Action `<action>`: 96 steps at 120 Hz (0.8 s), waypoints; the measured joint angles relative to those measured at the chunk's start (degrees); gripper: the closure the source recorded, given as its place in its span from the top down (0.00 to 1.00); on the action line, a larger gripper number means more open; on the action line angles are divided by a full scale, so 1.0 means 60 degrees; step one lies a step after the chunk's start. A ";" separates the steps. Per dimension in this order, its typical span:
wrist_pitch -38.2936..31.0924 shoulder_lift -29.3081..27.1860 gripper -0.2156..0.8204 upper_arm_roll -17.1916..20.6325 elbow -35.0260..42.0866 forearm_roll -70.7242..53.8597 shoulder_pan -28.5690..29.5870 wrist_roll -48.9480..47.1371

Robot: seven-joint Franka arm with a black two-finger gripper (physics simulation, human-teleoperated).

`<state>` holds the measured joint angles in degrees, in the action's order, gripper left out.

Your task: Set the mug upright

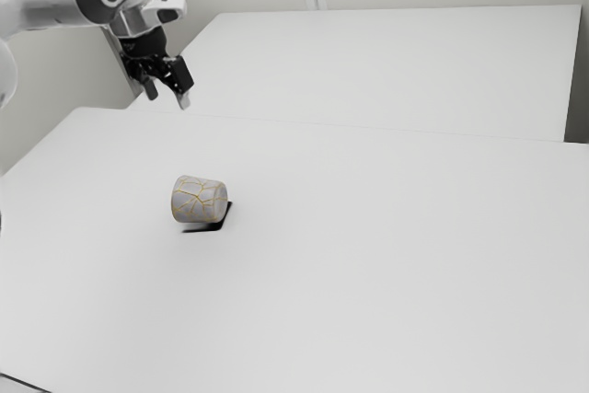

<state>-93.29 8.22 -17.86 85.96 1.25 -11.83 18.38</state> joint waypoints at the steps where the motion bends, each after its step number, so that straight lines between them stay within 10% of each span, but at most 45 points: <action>1: -0.0012 -0.0018 0.77 -0.0002 0.0019 0.0003 -0.0001 0.0007; 96: 0.1476 0.2266 0.77 -0.0559 0.0441 0.5943 0.2321 0.1318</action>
<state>-84.44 21.81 -21.21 88.61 36.91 2.09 26.28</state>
